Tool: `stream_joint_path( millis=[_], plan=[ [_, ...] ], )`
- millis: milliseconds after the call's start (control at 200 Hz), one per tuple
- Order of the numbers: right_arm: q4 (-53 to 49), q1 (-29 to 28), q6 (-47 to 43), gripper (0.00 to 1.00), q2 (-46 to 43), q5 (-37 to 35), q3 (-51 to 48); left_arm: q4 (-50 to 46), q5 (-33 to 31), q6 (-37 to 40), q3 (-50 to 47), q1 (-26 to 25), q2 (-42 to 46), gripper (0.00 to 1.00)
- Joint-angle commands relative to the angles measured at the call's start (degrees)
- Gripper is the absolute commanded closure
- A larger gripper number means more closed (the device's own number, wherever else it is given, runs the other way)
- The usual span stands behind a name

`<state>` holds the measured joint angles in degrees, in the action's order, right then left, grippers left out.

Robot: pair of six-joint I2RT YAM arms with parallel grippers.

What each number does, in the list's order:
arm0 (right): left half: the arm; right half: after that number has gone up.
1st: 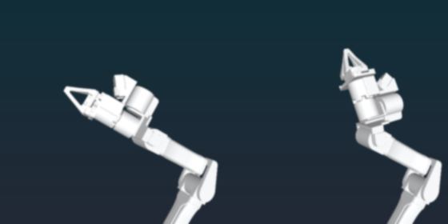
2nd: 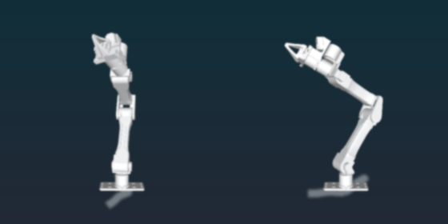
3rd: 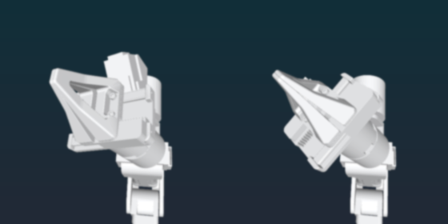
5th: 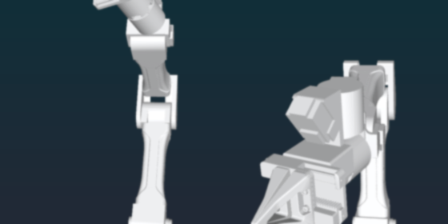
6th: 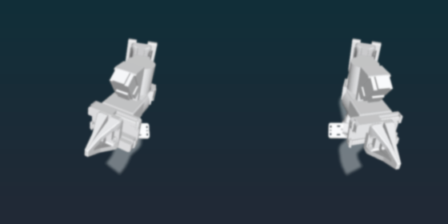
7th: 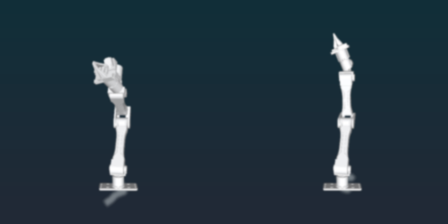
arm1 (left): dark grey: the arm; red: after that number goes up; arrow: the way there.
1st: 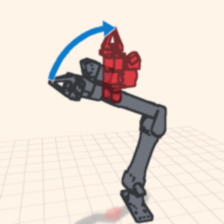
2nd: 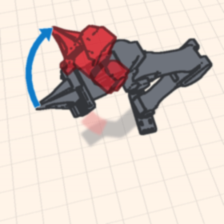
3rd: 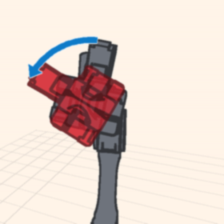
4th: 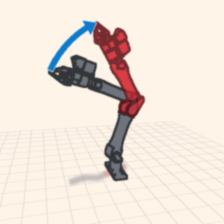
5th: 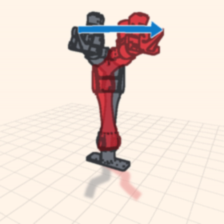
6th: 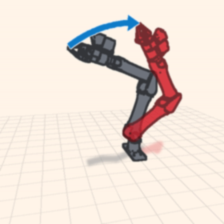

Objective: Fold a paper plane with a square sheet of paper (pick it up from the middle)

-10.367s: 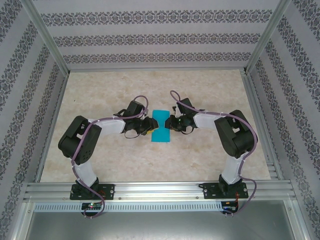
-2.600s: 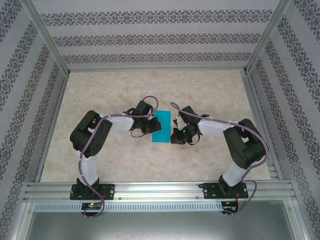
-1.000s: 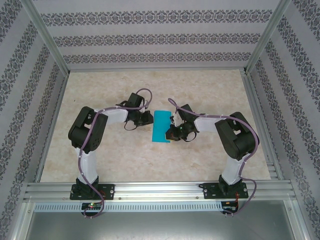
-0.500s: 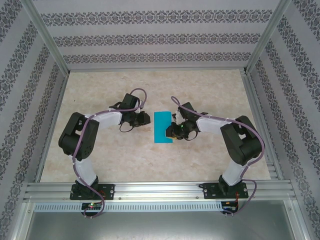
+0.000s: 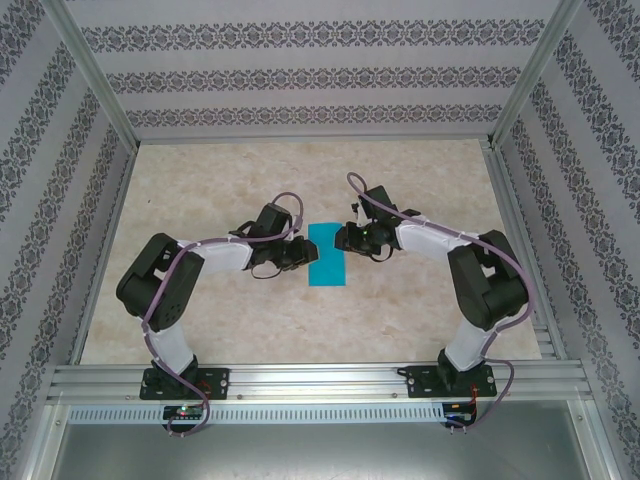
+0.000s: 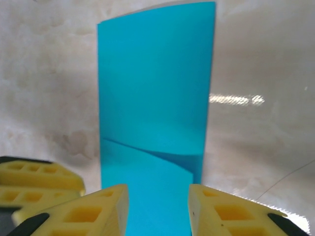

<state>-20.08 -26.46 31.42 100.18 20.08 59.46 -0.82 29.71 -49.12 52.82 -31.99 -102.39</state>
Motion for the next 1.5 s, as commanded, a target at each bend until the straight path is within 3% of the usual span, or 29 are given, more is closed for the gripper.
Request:
stream_joint_path(
  millis=[0,170,465,659,1109,1494],
  plan=[
    [-1.36,0.27,-2.08,0.64,3.00,-0.76,2.39,3.40,1.03,-2.87,1.48,-1.38,-2.21,0.76],
    [-0.93,0.41,-2.44,0.66,5.46,1.08,3.11,2.51,0.35,-3.87,2.11,-2.01,-3.60,0.76],
    [0.52,0.96,-2.17,0.84,6.69,2.78,2.03,2.74,0.54,-5.35,2.31,-2.18,-4.86,0.73],
    [2.43,2.02,-0.68,0.89,7.05,3.03,0.34,4.06,1.19,-5.97,2.20,-2.11,-5.52,0.72],
    [3.64,2.35,0.27,0.90,7.97,3.48,-0.53,10.42,4.91,-7.27,2.55,-2.32,-7.46,0.69],
    [4.88,3.21,1.80,0.90,8.10,3.38,-2.06,9.79,4.44,-7.58,3.29,-2.61,-8.54,0.68]
  ],
)
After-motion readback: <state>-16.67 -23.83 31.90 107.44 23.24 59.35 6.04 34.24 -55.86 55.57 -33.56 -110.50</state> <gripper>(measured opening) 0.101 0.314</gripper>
